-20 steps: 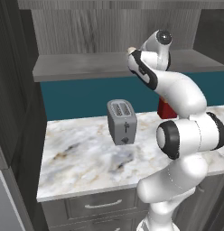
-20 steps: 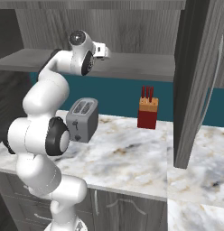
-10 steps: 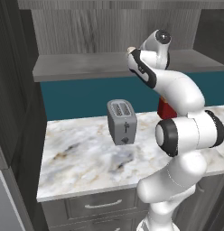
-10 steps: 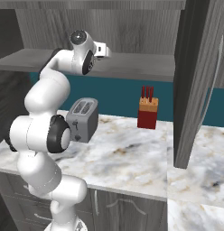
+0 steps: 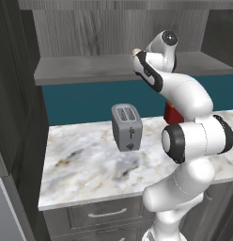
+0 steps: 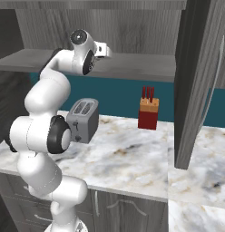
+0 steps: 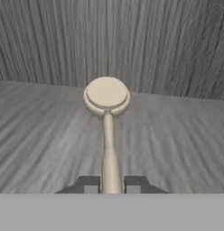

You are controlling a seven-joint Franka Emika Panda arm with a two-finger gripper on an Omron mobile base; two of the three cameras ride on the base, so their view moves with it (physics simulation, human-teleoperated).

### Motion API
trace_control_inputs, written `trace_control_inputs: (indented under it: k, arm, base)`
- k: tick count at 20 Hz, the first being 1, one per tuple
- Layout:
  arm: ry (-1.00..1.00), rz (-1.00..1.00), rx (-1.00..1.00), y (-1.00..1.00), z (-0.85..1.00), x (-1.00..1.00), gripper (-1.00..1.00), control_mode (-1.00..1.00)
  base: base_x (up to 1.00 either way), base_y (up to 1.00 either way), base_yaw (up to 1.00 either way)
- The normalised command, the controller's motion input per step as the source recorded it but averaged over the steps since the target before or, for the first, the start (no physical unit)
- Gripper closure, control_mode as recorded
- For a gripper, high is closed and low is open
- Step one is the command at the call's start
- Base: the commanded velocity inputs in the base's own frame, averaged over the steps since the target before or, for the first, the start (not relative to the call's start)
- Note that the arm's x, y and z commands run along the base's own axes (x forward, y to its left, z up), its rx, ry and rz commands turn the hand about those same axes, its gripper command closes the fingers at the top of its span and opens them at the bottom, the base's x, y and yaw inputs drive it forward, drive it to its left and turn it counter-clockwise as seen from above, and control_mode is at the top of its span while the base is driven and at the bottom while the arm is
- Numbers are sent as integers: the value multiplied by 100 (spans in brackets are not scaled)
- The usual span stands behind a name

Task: Locate and retrieve the soap dispenser and dish brush from the cabinet. Place them next to the sink.

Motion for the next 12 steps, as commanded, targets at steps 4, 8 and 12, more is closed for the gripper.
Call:
trace_control_inputs:
  k: [4,8,12]
  arm:
    - [0,-2,0,0,9,-12,100,-100]
    - [0,-4,0,-1,13,-28,100,-100]
    - [0,-5,0,-2,17,-28,100,-100]
  base:
    - [0,0,0]
    - [0,0,0]
    - [0,0,0]
